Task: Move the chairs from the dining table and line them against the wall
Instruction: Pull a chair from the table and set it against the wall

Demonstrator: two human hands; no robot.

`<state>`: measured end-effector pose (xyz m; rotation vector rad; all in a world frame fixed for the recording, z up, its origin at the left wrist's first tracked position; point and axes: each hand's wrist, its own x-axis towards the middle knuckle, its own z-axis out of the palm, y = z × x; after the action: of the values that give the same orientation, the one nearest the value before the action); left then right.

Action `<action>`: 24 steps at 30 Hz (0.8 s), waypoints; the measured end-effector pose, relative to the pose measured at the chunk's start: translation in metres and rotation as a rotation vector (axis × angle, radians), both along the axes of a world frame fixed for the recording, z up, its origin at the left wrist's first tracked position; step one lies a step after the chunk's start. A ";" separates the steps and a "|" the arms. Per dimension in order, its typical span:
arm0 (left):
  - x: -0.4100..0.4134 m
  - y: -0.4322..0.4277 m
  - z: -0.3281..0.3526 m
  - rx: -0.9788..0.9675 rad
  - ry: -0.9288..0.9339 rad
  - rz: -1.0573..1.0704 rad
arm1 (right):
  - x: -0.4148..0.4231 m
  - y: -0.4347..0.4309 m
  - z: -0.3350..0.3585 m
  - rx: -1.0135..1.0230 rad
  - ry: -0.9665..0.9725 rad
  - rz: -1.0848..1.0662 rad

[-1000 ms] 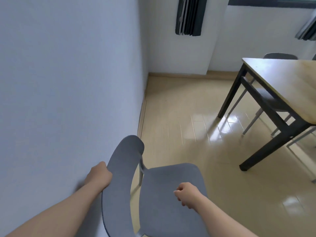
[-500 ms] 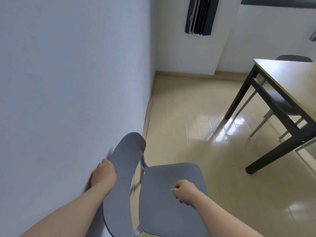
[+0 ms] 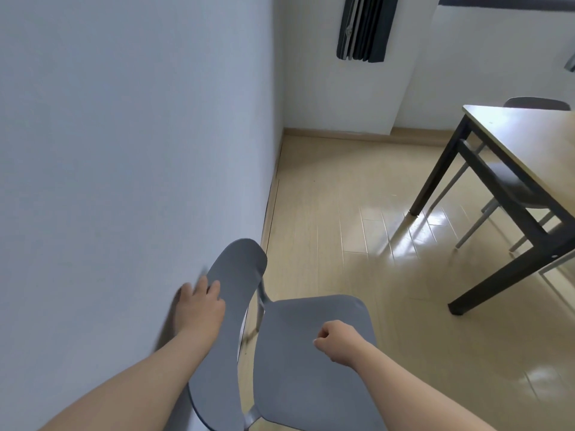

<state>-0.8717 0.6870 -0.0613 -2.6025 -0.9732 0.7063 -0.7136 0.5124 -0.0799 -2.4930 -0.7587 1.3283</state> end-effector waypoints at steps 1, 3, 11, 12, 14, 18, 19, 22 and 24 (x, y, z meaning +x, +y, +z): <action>-0.002 0.006 -0.001 0.027 0.076 -0.081 | 0.000 0.001 0.001 0.004 -0.009 0.014; -0.007 0.015 -0.003 0.027 0.196 -0.181 | 0.002 0.001 0.001 0.009 -0.023 0.029; -0.013 0.004 -0.015 -0.032 0.314 -0.120 | 0.005 -0.008 -0.005 -0.044 -0.037 0.052; -0.013 0.007 -0.015 -0.025 0.314 -0.123 | 0.006 -0.008 -0.005 -0.048 -0.037 0.056; -0.013 0.012 -0.016 -0.010 0.314 -0.130 | 0.008 -0.008 -0.004 -0.053 -0.040 0.060; -0.016 0.015 -0.021 0.022 0.316 -0.147 | 0.012 -0.011 -0.004 -0.046 -0.046 0.053; -0.015 0.013 -0.021 0.026 0.322 -0.146 | 0.012 -0.014 -0.004 -0.046 -0.045 0.045; -0.011 0.008 -0.019 0.028 0.333 -0.131 | 0.015 -0.019 -0.004 -0.050 -0.050 0.037; -0.006 0.003 -0.016 0.022 0.304 -0.122 | 0.016 -0.021 -0.003 -0.046 -0.049 0.027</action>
<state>-0.8781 0.6896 -0.0768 -2.4162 -0.7206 1.0143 -0.6972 0.4911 -0.0833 -2.5690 -0.7833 1.3126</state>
